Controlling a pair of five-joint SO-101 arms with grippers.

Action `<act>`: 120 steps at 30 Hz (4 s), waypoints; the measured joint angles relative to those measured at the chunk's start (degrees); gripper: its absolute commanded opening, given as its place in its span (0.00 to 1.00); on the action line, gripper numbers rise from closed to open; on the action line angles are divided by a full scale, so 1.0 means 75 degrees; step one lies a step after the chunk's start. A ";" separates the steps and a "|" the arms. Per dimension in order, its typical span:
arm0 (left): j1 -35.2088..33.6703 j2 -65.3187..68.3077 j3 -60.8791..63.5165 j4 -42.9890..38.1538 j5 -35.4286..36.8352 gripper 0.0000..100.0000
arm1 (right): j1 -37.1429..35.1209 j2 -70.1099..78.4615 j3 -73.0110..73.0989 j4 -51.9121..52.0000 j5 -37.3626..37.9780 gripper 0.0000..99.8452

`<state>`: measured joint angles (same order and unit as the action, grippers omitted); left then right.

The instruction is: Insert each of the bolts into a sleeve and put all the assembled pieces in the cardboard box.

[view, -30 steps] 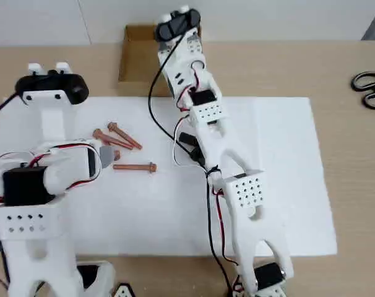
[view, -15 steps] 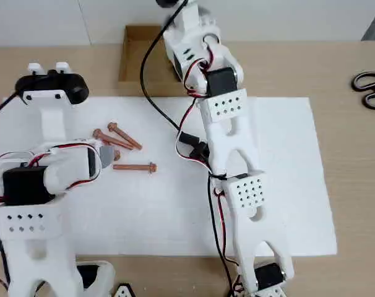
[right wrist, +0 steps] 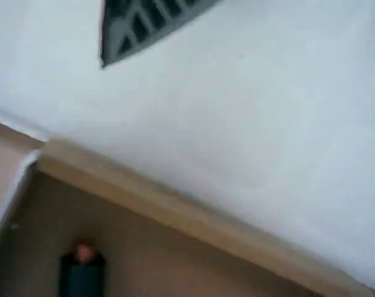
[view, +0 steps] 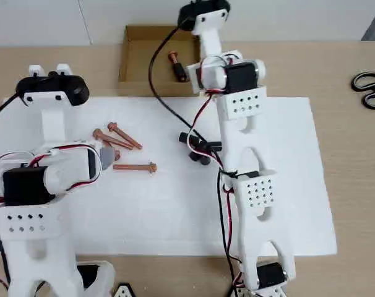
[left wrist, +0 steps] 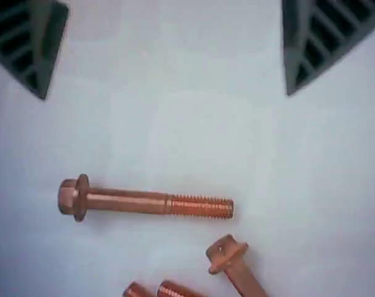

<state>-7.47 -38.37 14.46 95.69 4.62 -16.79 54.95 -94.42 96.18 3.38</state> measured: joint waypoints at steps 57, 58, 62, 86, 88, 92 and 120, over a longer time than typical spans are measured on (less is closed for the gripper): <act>0.0000 0.0000 0.0281 0.0012 0.0000 0.23 | -0.0340 -0.5790 1.2448 -0.2743 0.0000 0.35; 0.0000 0.0000 0.0281 0.0012 0.0000 0.23 | -0.0340 -0.5790 1.2448 -0.2743 0.0000 0.35; 0.0000 0.0000 0.0281 0.0012 0.0000 0.23 | -0.0328 -0.5790 1.2448 -0.2743 0.0000 0.35; 0.0000 0.0000 0.0281 0.0012 0.0000 0.23 | -0.0340 -0.5790 1.3163 -0.1700 0.0012 0.35; 0.0000 0.0000 0.0281 0.0012 0.0000 0.23 | -0.0340 -0.5790 1.3034 -0.1383 0.0012 0.35; 0.0000 0.0000 0.0281 0.0012 0.0000 0.23 | -0.0340 -0.5790 1.2542 -0.0832 0.0012 0.35; 0.0000 0.0000 0.0281 0.0012 0.0000 0.23 | -0.1172 -0.4478 1.1768 -0.1360 0.0000 0.35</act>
<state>-7.47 -38.37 16.57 95.78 4.62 -25.58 21.36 -6.15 85.98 3.38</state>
